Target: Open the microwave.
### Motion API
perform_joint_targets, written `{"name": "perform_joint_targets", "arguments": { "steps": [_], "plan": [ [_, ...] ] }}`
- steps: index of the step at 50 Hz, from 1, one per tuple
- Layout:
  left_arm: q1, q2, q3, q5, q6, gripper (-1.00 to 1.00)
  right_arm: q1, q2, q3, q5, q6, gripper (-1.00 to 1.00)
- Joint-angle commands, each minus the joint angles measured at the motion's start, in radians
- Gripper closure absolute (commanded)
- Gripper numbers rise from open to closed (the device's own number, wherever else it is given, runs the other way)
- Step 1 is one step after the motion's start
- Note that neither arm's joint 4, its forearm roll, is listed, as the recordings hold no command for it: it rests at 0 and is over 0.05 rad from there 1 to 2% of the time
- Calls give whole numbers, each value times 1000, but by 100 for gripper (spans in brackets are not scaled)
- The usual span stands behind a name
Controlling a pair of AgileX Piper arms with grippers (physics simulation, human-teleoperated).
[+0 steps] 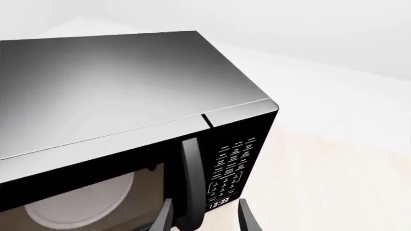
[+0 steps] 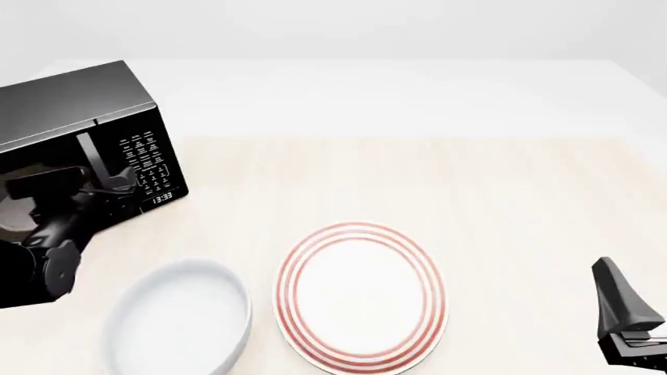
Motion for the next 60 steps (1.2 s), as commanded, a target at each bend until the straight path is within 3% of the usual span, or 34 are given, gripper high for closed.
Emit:
{"name": "perform_joint_targets", "arguments": {
  "steps": [1,30,31,60],
  "plan": [
    [0,32,-21,-2,-6,-100,0,0,0,0,0,-100],
    [-11,94,-68,-1,-29,-100,0,0,0,0,0,-100],
    [-8,88,-62,-2,-29,100,0,0,0,0,0,-100],
    [-19,43,-21,-16,-23,100,0,0,0,0,0,-100]
  ]
}}
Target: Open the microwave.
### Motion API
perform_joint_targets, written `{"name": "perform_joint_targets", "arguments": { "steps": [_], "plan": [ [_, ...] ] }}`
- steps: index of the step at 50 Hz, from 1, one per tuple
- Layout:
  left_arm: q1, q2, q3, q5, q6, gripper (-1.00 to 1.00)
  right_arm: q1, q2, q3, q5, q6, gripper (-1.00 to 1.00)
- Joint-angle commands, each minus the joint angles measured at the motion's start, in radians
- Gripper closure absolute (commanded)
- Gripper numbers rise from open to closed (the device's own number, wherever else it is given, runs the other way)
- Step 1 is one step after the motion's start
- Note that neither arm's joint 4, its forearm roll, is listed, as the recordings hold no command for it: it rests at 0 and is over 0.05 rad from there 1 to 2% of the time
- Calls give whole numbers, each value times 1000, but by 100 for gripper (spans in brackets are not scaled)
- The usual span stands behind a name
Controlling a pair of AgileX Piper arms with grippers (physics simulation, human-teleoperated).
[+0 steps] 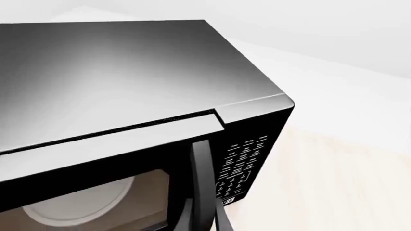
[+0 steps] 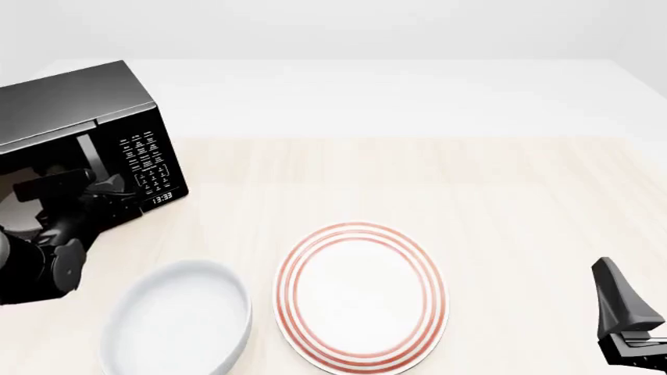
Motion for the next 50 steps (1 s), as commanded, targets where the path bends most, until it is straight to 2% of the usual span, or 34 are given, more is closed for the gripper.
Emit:
{"name": "perform_joint_targets", "arguments": {
  "steps": [1,29,50],
  "plan": [
    [-29,-37,16,-5,-9,100,0,0,0,0,0,-100],
    [-71,-148,111,-41,-15,100,0,0,0,0,0,-100],
    [-71,-225,191,-77,-28,100,0,0,0,0,0,-100]
  ]
}}
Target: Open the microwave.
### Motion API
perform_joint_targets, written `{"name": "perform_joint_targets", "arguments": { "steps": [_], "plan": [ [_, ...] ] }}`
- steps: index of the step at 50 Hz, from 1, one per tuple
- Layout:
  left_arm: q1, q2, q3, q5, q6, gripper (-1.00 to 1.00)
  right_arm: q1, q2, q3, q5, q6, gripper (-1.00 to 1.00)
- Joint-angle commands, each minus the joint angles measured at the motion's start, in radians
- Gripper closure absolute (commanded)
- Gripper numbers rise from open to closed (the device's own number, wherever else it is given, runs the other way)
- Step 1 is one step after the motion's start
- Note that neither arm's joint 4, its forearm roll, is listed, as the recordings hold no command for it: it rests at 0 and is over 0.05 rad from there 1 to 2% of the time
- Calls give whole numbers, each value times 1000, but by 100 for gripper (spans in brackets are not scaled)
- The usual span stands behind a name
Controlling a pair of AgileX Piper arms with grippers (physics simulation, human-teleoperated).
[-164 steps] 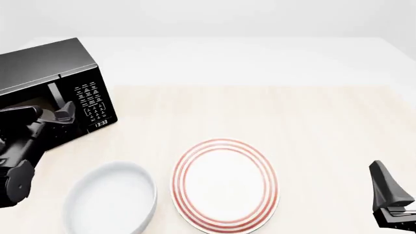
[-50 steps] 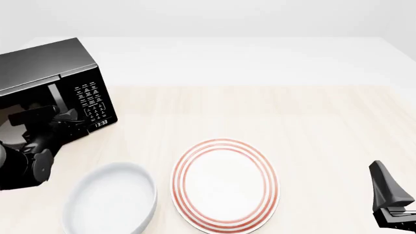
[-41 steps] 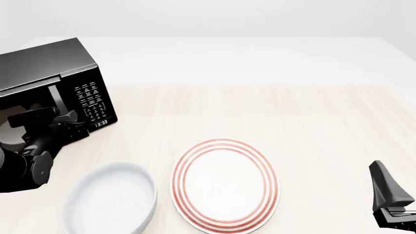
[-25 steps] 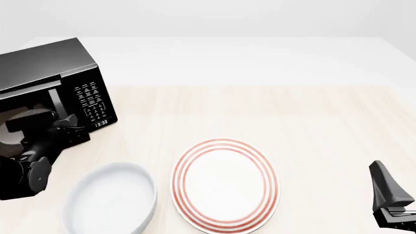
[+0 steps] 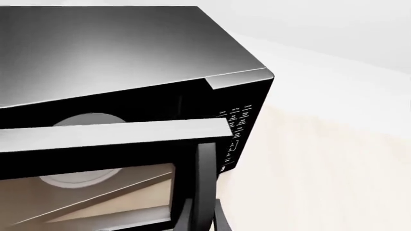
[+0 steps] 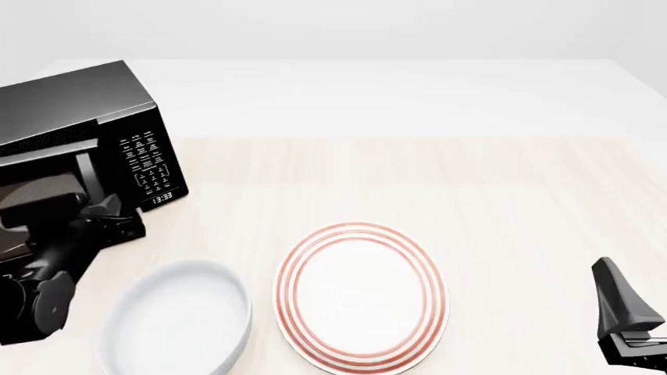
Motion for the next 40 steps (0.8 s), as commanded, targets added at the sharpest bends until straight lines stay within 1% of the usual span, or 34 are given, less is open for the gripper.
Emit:
{"name": "perform_joint_targets", "arguments": {
  "steps": [1,3,19,28,33,40],
  "plan": [
    [-31,-78,-1,-53,-30,100,0,0,0,0,0,-100],
    [-31,-77,10,-68,-32,100,0,0,0,0,0,-100],
    [-36,-157,71,-76,-33,100,0,0,0,0,0,-100],
    [-48,-168,106,-109,-38,100,0,0,0,0,0,-100],
    [-42,-198,138,-119,-39,100,0,0,0,0,0,-100],
    [-38,-223,161,-124,-39,100,0,0,0,0,0,-100]
  ]
}}
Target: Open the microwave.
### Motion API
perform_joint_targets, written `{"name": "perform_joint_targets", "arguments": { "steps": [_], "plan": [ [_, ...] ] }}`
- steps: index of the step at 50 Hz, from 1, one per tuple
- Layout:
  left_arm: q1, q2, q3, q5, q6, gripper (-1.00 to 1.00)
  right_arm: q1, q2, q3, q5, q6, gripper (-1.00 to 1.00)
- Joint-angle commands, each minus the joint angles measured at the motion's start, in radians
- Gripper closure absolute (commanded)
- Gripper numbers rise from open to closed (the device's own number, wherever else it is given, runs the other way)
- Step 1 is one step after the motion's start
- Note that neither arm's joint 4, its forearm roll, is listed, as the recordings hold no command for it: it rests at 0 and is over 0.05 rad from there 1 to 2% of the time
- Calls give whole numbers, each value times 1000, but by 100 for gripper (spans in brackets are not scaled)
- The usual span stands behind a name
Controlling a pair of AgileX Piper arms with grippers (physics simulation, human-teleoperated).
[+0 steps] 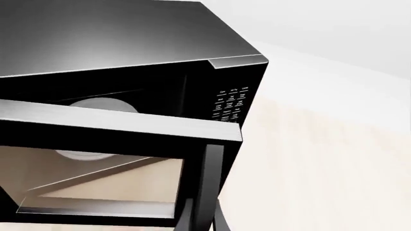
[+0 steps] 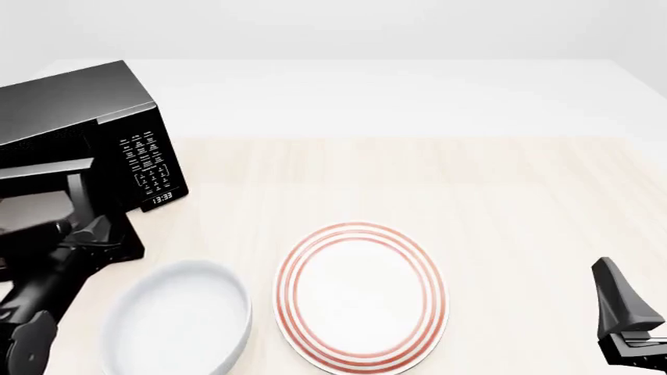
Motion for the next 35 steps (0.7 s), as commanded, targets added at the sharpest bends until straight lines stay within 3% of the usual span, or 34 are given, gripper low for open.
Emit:
{"name": "perform_joint_targets", "arguments": {
  "steps": [1,35],
  "plan": [
    [-32,-102,-16,-57,-17,100,0,0,0,0,0,-100],
    [-27,-117,37,-119,-25,100,0,0,0,0,0,-100]
  ]
}}
